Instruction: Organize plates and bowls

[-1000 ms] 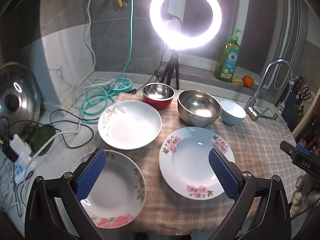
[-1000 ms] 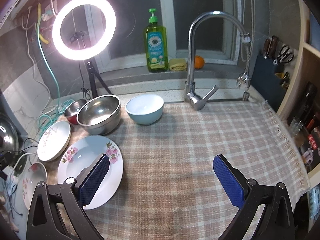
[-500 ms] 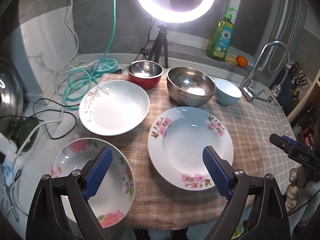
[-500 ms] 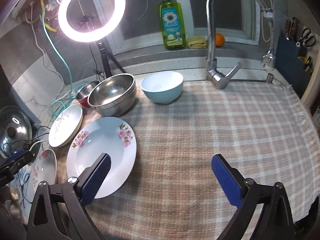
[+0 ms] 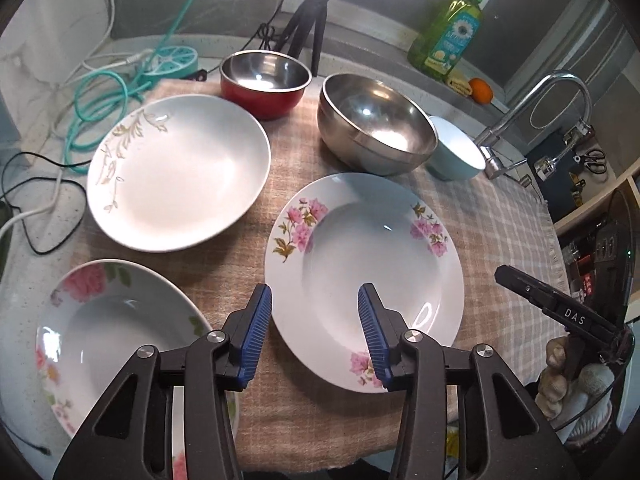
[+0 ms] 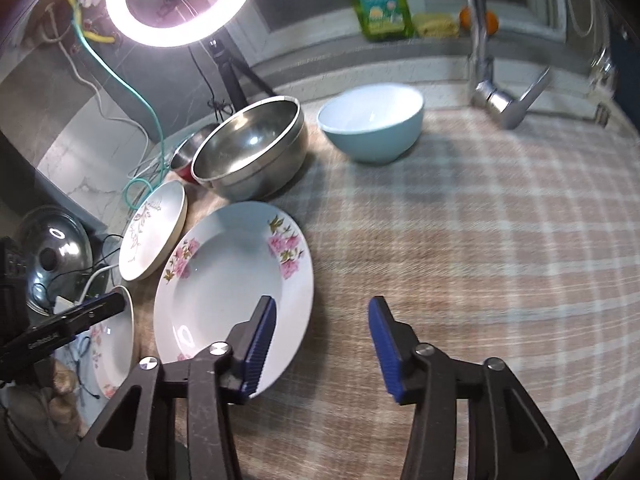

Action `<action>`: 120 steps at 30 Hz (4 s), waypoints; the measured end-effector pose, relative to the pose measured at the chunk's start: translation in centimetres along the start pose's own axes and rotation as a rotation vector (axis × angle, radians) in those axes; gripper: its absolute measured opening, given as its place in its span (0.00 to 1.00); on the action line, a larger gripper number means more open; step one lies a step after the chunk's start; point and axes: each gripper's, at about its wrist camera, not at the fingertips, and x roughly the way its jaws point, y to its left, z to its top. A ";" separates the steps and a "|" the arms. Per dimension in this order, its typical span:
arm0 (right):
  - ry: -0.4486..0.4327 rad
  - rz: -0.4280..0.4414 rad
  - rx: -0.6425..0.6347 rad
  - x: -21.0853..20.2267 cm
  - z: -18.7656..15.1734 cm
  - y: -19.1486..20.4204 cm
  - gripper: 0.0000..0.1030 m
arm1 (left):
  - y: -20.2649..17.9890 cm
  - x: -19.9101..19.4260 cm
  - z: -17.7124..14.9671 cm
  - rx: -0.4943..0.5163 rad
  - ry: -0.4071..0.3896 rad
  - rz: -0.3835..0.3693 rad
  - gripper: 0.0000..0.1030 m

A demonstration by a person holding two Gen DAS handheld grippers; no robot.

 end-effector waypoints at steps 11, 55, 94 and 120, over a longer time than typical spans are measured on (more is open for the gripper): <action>0.081 0.061 0.044 3.3 1.7 -1.2 0.22 | 1.8 3.0 2.0 -0.037 0.106 -0.017 0.27; 0.201 0.168 0.113 6.8 2.9 -1.3 0.10 | 3.3 5.9 2.8 -0.090 0.203 -0.028 0.21; 0.193 0.132 0.173 4.1 -0.7 -2.9 0.11 | 0.4 4.9 -1.5 -0.068 0.232 -0.058 0.21; 0.101 0.061 0.138 2.2 -0.4 -3.5 0.33 | 0.8 3.9 -1.3 -0.046 0.174 0.026 0.24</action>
